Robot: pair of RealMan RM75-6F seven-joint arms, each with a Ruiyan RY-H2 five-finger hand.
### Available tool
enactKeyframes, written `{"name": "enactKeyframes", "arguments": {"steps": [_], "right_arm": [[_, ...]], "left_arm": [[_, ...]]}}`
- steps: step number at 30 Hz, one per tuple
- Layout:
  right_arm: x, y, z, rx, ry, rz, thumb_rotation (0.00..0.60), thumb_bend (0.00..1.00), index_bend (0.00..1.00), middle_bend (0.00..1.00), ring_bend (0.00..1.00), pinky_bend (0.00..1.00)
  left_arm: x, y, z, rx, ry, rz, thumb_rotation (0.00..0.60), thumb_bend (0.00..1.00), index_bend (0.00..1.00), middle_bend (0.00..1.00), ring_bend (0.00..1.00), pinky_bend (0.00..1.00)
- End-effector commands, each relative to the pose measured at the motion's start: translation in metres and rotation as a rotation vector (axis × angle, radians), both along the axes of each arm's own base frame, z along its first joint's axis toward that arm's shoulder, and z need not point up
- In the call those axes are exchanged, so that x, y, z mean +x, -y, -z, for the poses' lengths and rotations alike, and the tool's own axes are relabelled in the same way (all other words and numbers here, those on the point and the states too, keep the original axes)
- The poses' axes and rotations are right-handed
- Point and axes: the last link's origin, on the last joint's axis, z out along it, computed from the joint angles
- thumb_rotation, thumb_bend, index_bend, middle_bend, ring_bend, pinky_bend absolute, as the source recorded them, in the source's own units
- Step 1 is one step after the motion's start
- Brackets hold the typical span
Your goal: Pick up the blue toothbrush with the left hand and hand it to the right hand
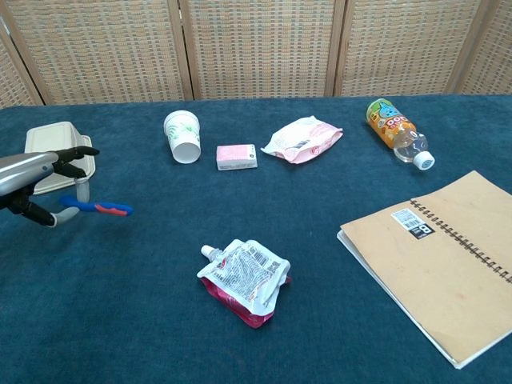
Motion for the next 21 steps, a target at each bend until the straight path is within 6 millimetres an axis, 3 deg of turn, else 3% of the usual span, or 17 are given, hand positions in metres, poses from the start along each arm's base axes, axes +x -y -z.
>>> {"name": "enactKeyframes", "arguments": {"steps": [1,6,11,16,21], "right_arm": [[0.0,0.001,0.001,0.004,0.006,0.0,0.6,0.0,0.0,0.0,0.0,0.0],[0.006,0.011,0.001,0.043,0.09,-0.012,0.6,0.0,0.0,0.0,0.0,0.0],[0.019,0.035,-0.006,0.099,0.207,-0.056,0.6,0.0,0.04,0.0,0.0,0.0],[0.042,0.061,-0.008,0.207,0.411,-0.094,0.6,0.0,0.19,0.0,0.0,0.0],[0.066,0.081,-0.01,0.226,0.508,-0.152,0.6,0.01,0.38,0.0,0.0,0.0]], "left_arm": [[0.011,0.001,-0.005,-0.009,0.114,-0.002,0.6,0.46,0.78,0.0,0.0,0.0],[0.042,-0.004,-0.001,-0.072,0.314,0.017,0.6,0.46,0.79,0.0,0.0,0.0],[0.084,-0.016,0.012,-0.123,0.458,0.045,0.6,0.46,0.79,0.0,0.0,0.0],[0.132,-0.028,0.032,-0.135,0.551,0.093,0.6,0.46,0.79,0.0,0.0,0.0],[0.169,-0.029,0.057,-0.172,0.639,0.093,0.6,0.46,0.79,0.0,0.0,0.0]]}}
